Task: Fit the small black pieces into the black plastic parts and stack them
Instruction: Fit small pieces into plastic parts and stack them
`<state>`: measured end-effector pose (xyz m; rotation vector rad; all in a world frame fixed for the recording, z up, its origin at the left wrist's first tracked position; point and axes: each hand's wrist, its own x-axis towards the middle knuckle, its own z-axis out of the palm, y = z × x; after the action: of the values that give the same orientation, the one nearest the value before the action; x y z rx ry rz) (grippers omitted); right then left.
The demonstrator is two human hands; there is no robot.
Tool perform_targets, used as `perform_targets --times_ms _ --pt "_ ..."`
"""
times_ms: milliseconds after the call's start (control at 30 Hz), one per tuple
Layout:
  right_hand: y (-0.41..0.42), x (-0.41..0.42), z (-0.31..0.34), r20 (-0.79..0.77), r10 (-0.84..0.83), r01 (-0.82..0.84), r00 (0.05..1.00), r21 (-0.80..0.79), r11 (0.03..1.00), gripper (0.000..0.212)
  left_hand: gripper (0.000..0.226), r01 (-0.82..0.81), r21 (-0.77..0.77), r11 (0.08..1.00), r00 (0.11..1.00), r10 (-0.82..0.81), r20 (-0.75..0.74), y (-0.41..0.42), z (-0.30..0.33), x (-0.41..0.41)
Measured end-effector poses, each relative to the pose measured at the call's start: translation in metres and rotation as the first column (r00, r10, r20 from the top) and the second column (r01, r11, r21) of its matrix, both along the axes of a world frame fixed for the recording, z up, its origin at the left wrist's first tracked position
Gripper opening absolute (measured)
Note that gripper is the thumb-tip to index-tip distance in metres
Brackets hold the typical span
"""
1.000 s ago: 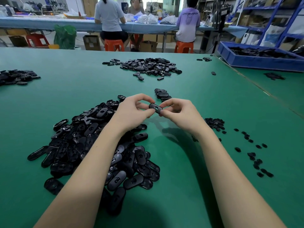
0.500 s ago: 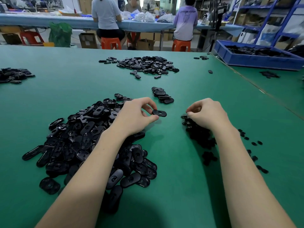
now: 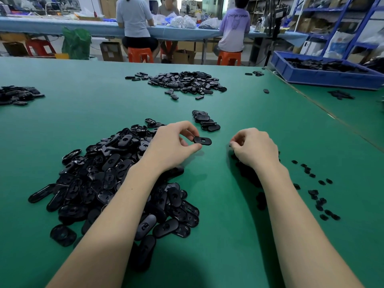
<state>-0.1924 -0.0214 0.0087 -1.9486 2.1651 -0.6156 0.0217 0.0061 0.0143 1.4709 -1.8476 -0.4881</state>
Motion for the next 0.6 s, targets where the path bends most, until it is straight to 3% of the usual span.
perform_targets --times_ms 100,133,167,233,300,600 --pt "0.000 -0.003 -0.001 -0.004 0.007 -0.007 1.000 0.022 1.000 0.013 0.016 -0.003 0.003 1.000 1.000 0.003 -0.003 0.001 0.000 0.001" --pt "-0.001 -0.004 -0.001 0.057 0.020 -0.022 0.998 0.029 0.999 0.013 0.016 -0.005 0.005 1.000 1.000 0.005 -0.001 0.000 0.001 0.001" --pt "-0.002 -0.006 0.000 0.185 0.041 -0.048 0.982 0.029 0.998 0.012 0.016 -0.005 0.006 1.000 1.000 0.005 0.000 0.000 0.001 0.001" --pt "-0.002 -0.005 0.005 0.510 0.087 -0.116 0.856 0.025 0.993 0.013 0.016 -0.003 0.007 1.000 1.000 0.003 -0.004 0.000 0.001 0.001" --pt "0.000 -0.004 0.010 0.655 0.109 -0.181 0.747 0.042 0.983 0.014 0.016 0.000 0.002 1.000 1.000 0.000 -0.005 0.001 0.001 0.001" --pt "0.007 0.003 0.018 0.712 0.182 -0.327 0.678 0.070 0.942 0.016 0.018 -0.012 -0.026 1.000 1.000 0.012 -0.011 0.000 -0.001 -0.001"
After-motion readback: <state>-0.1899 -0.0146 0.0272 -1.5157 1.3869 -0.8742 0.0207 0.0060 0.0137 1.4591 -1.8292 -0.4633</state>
